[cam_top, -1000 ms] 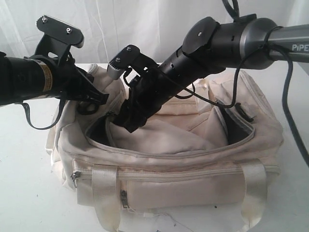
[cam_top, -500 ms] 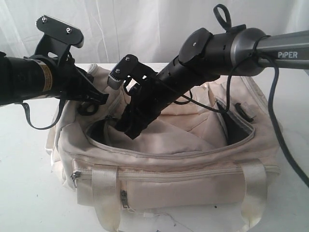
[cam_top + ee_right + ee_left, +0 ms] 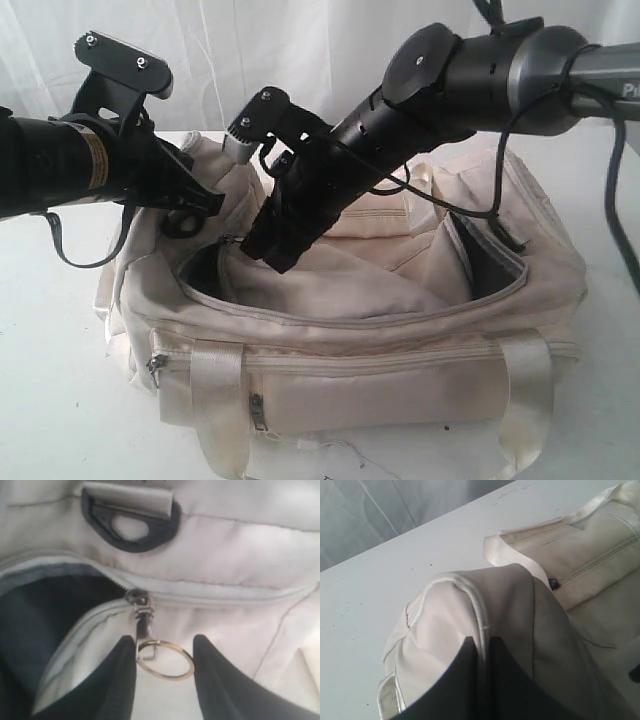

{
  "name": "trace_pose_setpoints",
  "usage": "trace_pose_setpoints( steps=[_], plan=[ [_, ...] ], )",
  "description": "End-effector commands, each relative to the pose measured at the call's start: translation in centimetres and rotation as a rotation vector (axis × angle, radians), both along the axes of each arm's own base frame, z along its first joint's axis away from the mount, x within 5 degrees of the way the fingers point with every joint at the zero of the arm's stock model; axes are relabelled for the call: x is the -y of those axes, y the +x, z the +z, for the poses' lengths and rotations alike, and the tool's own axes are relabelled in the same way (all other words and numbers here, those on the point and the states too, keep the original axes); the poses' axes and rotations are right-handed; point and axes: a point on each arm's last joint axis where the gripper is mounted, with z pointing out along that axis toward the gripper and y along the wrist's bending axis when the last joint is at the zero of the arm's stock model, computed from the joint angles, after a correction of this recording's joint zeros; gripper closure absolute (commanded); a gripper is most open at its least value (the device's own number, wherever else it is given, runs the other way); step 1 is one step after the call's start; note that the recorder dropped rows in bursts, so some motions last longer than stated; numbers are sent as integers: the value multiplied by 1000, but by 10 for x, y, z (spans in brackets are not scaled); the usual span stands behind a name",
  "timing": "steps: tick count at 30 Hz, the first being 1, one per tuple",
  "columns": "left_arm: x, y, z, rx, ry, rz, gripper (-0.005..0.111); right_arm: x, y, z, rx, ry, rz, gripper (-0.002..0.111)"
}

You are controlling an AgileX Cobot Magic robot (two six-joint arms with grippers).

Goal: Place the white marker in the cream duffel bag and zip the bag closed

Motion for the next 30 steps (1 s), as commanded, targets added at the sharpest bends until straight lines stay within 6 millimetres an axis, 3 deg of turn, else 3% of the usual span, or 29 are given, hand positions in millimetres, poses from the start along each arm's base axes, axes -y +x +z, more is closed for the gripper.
trace_pose_setpoints(
  steps=[1, 10, 14, 25, 30],
  plan=[
    [-2, -2, 6, 20, 3, 5, 107, 8, -11, 14, -53, -36, 0, 106],
    [-2, -2, 6, 17, -9, 4, 107, 12, -29, 17, -220, -67, 78, 104],
    [-2, -2, 6, 15, -15, 7, 107, 10, -25, 17, -192, -51, 46, 86],
    [-2, -2, 6, 15, -15, 7, 107, 7, -4, 16, -57, 7, -124, 85],
    [-2, -2, 6, 15, -15, 7, 107, 3, -6, 9, -107, 7, -107, 73]
  ],
)
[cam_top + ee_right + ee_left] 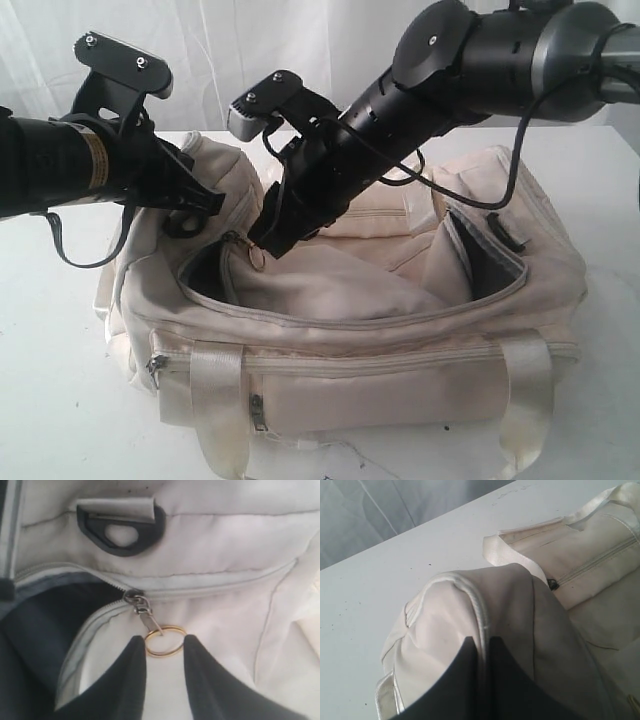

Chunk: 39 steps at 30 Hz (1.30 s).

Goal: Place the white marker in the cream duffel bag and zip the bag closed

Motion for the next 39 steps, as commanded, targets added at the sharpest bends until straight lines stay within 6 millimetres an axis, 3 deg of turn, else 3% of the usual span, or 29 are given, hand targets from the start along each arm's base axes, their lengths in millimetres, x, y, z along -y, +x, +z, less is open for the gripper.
trace_pose_setpoints(
  steps=[1, 5, 14, 31, 39],
  plan=[
    [-2, -2, 6, 17, -7, 6, 107, -4, -3, -4, -35, 7, 4, 70],
    [-2, -2, 6, 17, -7, 6, 107, -11, -8, -7, -44, -3, 28, 62],
    [-2, -2, 6, 18, -5, 4, 107, -20, -4, -37, -58, -80, 24, 62],
    [-2, -2, 6, 18, -5, 4, 107, -17, 8, -38, 56, -113, -31, 64],
    [-2, -2, 6, 18, -5, 4, 107, -19, 10, -51, 28, -127, -29, 64]
  ],
)
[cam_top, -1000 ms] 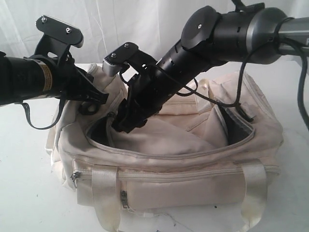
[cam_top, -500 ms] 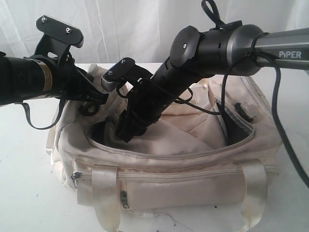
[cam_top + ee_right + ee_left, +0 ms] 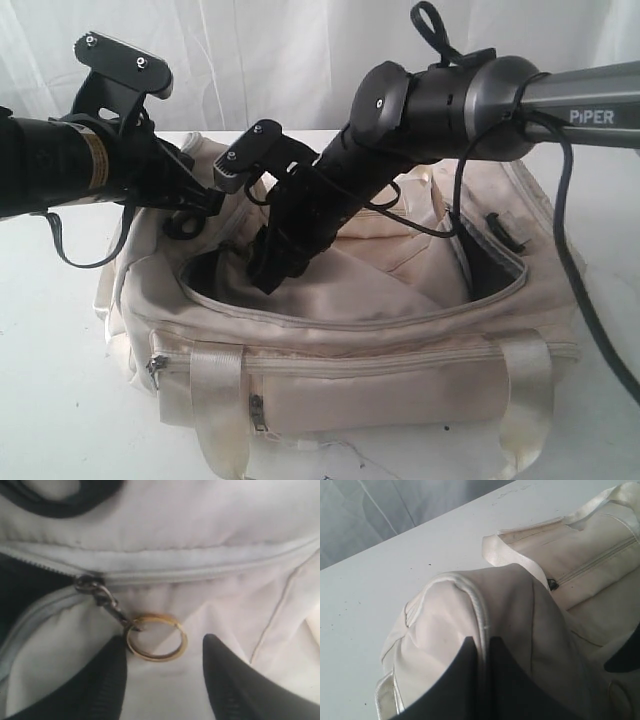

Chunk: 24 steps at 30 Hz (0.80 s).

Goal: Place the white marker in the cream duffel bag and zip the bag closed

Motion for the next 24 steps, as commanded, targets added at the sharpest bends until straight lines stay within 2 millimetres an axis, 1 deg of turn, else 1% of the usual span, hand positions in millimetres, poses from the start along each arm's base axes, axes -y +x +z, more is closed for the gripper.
trace_pose_setpoints(
  steps=[1, 5, 8, 11, 14, 16, 24],
  plan=[
    [-2, -2, 6, 18, -5, 4, 107, -2, 0, -6, -13, -4, -1, 64],
    [-2, -2, 6, 18, -5, 4, 107, -2, 0, -6, -15, 0, -3, 64],
    [-2, -2, 6, 18, -5, 4, 107, -3, -3, -5, -48, 7, 2, 63],
    [-2, -2, 6, 18, -5, 4, 107, -2, -4, -6, -52, 0, 10, 61],
    [-2, -2, 6, 18, -5, 4, 107, -3, -5, -7, -18, -38, 44, 59],
    [-2, -2, 6, 18, -5, 4, 107, -4, -7, -9, 24, -94, 85, 57],
    [-2, -2, 6, 18, -5, 4, 107, -22, -21, -10, 94, -159, 147, 57]
  ],
)
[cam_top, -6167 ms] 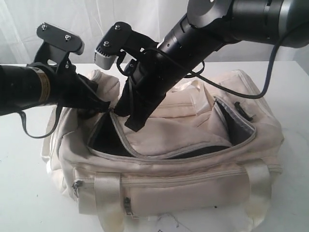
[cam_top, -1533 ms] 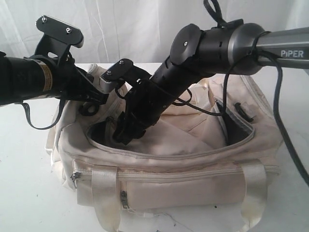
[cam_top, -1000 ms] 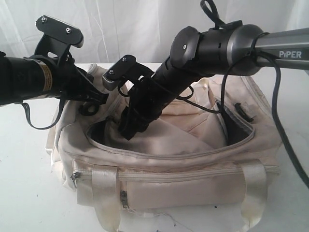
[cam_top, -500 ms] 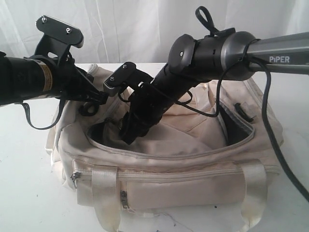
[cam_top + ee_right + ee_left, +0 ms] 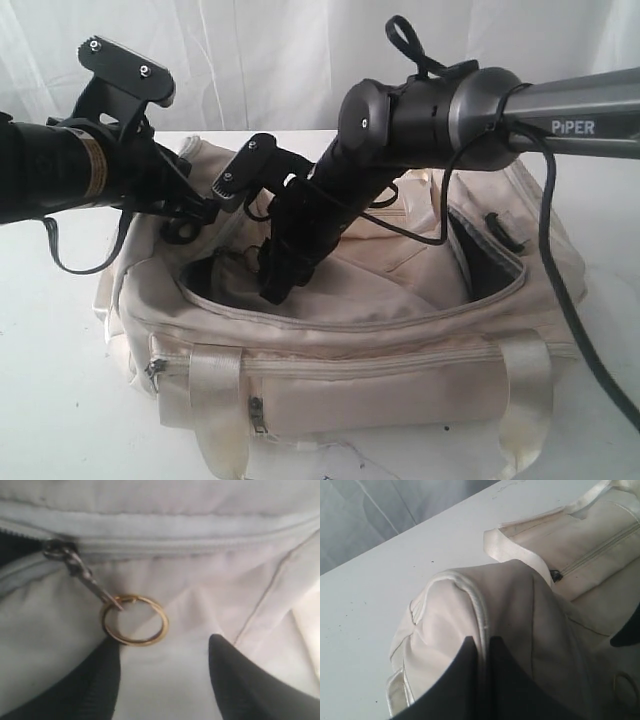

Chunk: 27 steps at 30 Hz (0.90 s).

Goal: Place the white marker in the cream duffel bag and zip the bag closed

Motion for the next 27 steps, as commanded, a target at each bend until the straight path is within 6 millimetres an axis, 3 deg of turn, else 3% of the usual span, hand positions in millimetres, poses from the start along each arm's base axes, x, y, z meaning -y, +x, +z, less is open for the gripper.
trace_pose_setpoints(
  steps=[1, 9, 16, 23, 27],
  plan=[
    [-1, -1, 9, 15, -49, 20, 107, -18, -19, 0, 41, -59, 103, 57],
    [-1, -1, 9, 15, -49, 20, 107, -33, -32, 1, 46, -58, 111, 57],
    [-1, -1, 9, 16, -46, 21, 107, -38, -42, 5, -130, 50, 13, 57],
    [-1, 0, 9, 16, -42, 23, 107, -33, -49, 2, -200, -14, 40, 57],
    [-4, -3, 13, 28, -36, 44, 107, -7, -28, 14, -185, -7, -63, 57]
  ],
)
